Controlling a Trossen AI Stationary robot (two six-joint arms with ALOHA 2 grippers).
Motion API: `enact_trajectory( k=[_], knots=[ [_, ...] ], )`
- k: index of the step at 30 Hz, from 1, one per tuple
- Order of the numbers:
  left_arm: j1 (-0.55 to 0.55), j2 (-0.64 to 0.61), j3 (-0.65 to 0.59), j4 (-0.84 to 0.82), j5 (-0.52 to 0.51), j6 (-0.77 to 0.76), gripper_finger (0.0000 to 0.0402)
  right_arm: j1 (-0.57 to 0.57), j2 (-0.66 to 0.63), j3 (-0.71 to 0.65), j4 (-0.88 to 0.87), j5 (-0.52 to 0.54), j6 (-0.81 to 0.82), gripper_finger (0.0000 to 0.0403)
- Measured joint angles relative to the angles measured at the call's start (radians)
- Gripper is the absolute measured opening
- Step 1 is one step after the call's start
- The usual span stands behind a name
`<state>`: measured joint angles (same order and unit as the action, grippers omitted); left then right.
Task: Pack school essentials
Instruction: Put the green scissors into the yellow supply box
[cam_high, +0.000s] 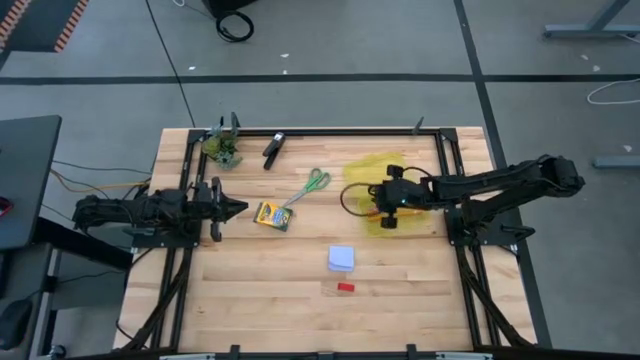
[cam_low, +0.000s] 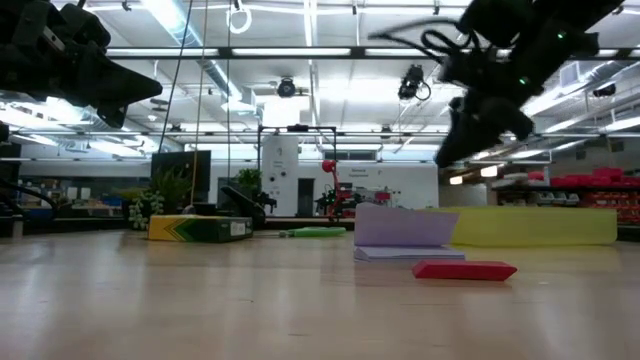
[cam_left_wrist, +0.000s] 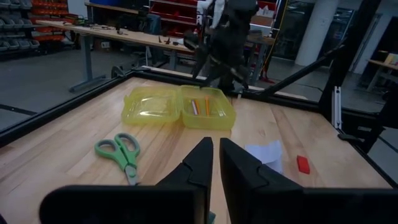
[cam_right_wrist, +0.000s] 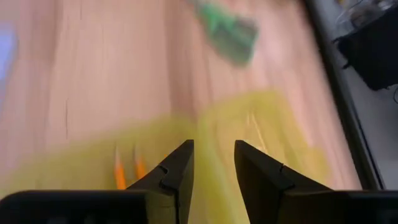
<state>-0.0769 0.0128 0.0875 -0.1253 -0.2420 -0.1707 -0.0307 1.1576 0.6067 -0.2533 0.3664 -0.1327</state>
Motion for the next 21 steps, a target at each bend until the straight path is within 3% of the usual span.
enact_trajectory(
  k=[11,15,21],
  knots=[
    [0.000,0.000,0.000,0.000,0.000,0.000,0.0028,-0.001,0.000,-0.006,0.408,-0.001,0.114,0.0122],
    [0.000,0.000,0.000,0.000,0.000,0.000,0.0030,-0.011,0.025,0.000,0.438,-0.021,0.189,0.0122],
    [0.000,0.000,0.000,0.000,0.000,0.000,0.0036,-0.066,0.169,0.067,0.425,-0.152,0.214,0.0122]
  ],
)
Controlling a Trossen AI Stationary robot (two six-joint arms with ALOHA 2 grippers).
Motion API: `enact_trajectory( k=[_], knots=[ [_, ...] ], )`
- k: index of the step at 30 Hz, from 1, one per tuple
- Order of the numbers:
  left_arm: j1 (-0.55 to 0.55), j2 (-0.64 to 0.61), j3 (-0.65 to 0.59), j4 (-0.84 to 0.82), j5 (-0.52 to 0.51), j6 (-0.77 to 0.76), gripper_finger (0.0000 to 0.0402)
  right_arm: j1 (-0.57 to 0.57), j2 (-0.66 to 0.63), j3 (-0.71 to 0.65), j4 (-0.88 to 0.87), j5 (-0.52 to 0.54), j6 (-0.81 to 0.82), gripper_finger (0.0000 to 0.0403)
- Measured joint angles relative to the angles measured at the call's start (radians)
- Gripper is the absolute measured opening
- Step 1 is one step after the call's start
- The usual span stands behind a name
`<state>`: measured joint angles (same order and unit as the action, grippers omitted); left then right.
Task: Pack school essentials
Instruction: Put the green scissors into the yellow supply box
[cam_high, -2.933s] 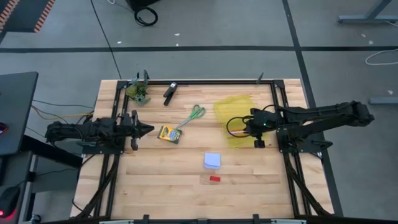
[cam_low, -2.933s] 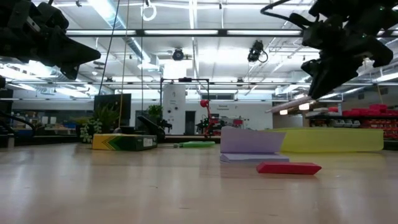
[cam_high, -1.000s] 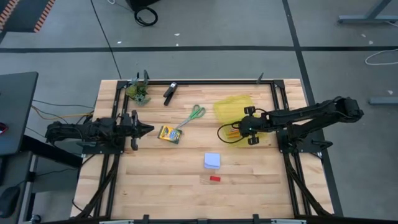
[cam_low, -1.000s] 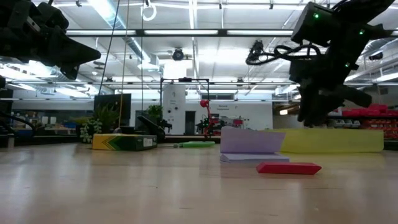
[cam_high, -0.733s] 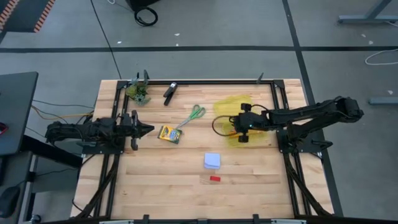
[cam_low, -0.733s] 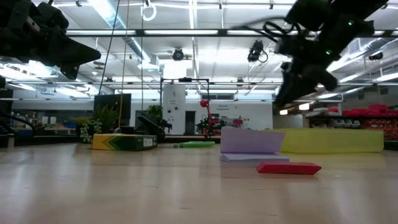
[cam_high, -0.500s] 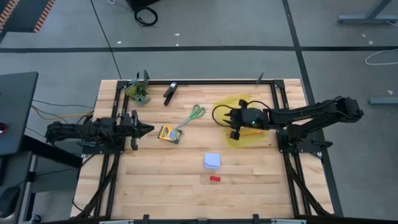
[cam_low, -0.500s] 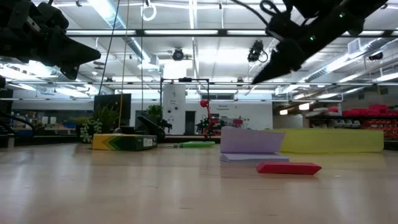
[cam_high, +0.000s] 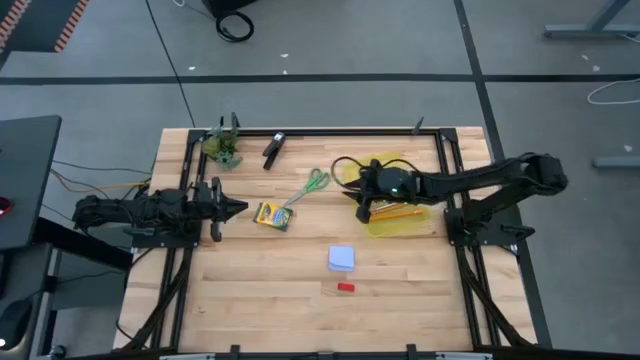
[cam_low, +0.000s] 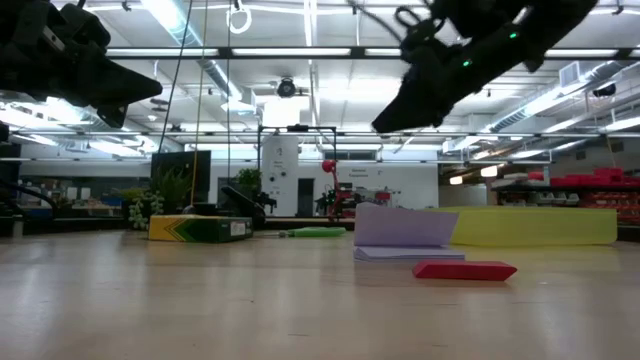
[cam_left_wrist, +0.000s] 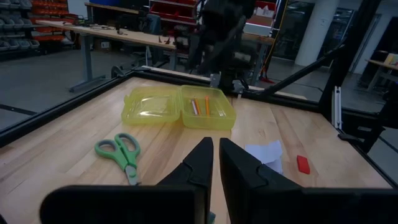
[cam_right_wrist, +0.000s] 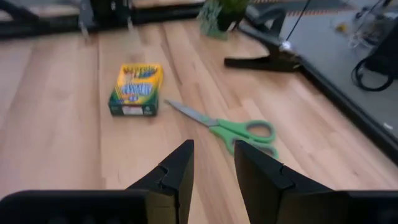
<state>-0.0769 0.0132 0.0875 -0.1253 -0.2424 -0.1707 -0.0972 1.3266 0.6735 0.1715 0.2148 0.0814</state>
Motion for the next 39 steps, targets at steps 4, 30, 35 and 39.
enact_trajectory(
  k=[4,30,35,39],
  knots=[
    [0.000,0.000,0.000,0.000,0.000,0.000,0.0032,-0.049,0.115,0.070,-0.008,-0.055,-0.057,0.0122],
    [0.000,0.000,0.000,0.000,0.000,0.000,0.0029,-0.329,0.721,0.836,-0.665,-0.459,-0.530,0.0183],
    [0.000,0.000,0.000,0.000,0.000,0.000,0.0037,-0.326,0.809,0.969,-0.774,-0.456,-0.598,0.0183],
    [0.000,0.000,0.000,0.000,0.000,0.000,0.0038,-0.325,0.854,1.051,-0.845,-0.455,-0.633,0.0183]
  ],
)
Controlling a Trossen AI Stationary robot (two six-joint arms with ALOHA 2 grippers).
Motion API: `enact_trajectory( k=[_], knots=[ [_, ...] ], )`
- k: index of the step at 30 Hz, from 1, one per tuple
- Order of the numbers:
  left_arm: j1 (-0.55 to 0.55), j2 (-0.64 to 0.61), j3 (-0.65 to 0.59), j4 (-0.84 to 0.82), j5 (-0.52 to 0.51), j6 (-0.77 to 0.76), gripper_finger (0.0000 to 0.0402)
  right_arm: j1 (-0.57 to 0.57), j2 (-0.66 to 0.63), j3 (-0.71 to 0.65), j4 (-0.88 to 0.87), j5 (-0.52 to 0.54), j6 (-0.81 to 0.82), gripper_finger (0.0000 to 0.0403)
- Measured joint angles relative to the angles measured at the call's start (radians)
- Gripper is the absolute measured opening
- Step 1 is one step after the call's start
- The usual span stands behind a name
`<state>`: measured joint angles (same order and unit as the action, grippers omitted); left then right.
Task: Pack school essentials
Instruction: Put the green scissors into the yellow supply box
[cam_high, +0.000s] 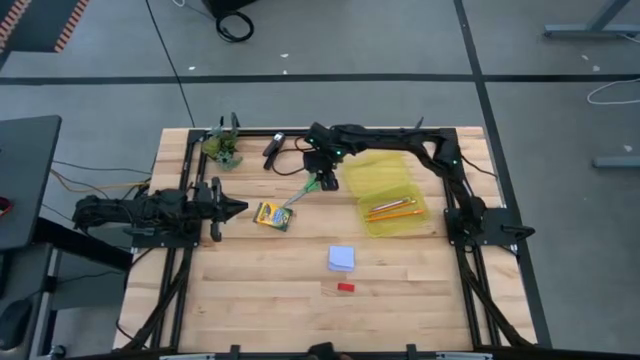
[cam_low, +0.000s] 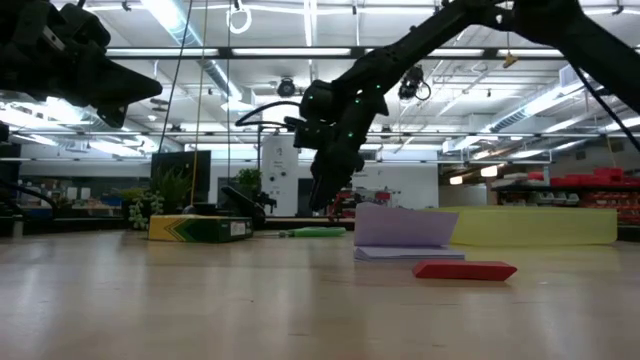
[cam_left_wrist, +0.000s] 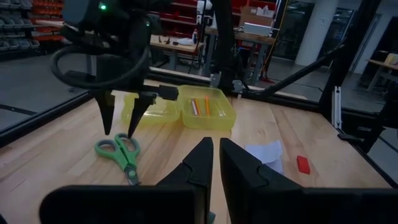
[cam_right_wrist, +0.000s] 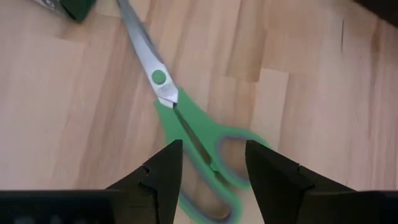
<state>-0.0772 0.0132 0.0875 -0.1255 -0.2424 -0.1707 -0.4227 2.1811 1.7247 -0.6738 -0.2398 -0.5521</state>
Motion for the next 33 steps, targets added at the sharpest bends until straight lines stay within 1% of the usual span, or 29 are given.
enact_trajectory(
  k=[3,8,12,18,24,28,33],
  knots=[
    [0.000,0.000,0.000,0.000,0.000,0.000,0.0035,-0.001,0.030,0.038,-0.038,0.003,-0.022,0.0182],
    [0.000,0.000,0.000,0.000,0.000,0.000,0.0029,0.001,0.044,0.042,-0.044,0.000,-0.052,0.0182],
    [0.000,0.000,0.000,0.000,0.000,0.000,0.0029,-0.007,0.060,0.041,-0.080,-0.004,-0.044,0.0182],
    [0.000,0.000,0.000,0.000,0.000,0.000,0.0036,-0.010,0.063,0.041,-0.087,0.026,-0.007,0.0182],
    [0.000,0.000,0.000,0.000,0.000,0.000,0.0029,-0.016,0.063,0.041,-0.112,0.043,-0.006,0.0176],
    [0.000,0.000,0.000,0.000,0.000,0.000,0.0025,-0.005,0.063,0.041,-0.154,0.057,-0.027,0.0174],
    [0.000,0.000,0.000,0.000,0.000,0.000,0.0032,0.026,0.062,0.041,-0.177,0.073,-0.024,0.0174]
  ],
)
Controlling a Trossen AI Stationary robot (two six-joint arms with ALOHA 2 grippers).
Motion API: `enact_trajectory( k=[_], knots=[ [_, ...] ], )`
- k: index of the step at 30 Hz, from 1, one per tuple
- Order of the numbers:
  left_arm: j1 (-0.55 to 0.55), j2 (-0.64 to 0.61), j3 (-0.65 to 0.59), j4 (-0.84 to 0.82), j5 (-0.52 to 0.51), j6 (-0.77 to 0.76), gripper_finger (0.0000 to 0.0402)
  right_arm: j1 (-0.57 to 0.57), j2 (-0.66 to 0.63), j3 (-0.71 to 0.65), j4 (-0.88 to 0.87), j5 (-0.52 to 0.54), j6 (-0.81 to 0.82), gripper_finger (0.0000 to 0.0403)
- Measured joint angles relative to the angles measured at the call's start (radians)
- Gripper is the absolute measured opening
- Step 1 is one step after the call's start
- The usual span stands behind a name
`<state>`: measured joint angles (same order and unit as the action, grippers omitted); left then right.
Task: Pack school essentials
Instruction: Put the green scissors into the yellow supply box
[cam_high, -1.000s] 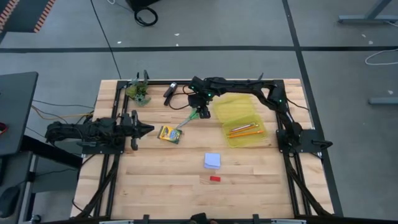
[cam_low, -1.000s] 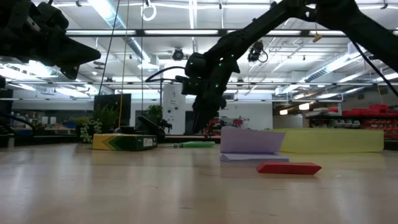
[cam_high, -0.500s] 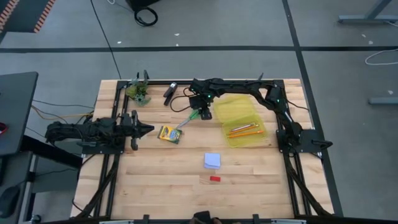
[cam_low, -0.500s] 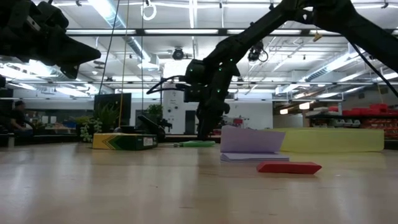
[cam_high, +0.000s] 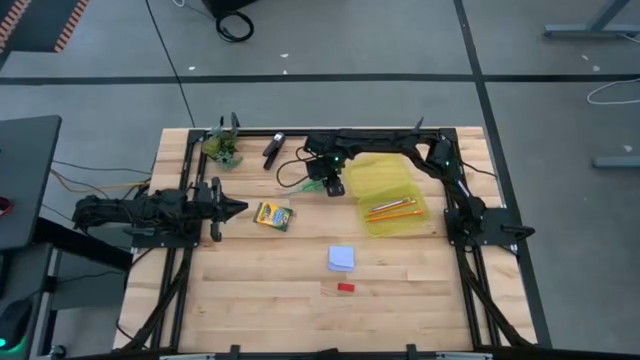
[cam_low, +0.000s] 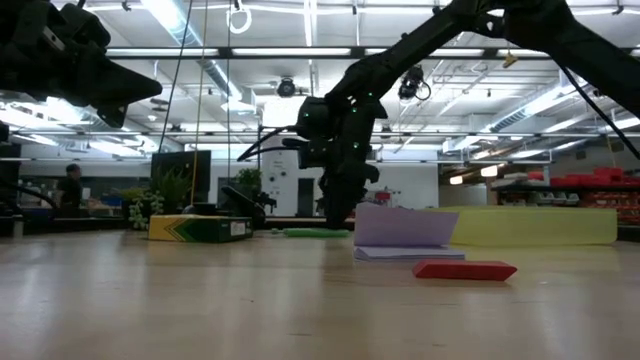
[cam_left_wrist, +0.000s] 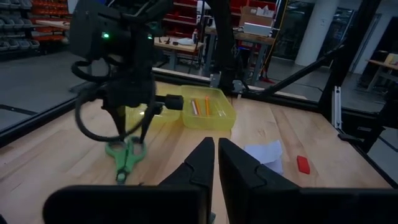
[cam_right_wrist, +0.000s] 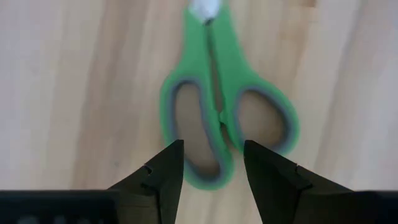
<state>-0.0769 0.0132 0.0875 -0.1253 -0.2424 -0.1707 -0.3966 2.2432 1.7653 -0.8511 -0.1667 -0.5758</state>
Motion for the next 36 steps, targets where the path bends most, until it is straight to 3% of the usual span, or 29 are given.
enact_trajectory(
  k=[14,22,36],
  knots=[
    [0.000,0.000,0.000,0.000,0.000,0.000,0.0025,0.119,0.001,0.030,-0.064,0.096,0.089,0.0174],
    [0.000,0.000,0.000,0.000,0.000,0.000,0.0033,0.134,0.001,0.043,-0.027,0.093,0.102,0.0174],
    [0.000,0.000,0.000,0.000,0.000,0.000,0.0030,0.128,-0.006,-0.070,0.085,0.057,0.161,0.0167]
  ],
)
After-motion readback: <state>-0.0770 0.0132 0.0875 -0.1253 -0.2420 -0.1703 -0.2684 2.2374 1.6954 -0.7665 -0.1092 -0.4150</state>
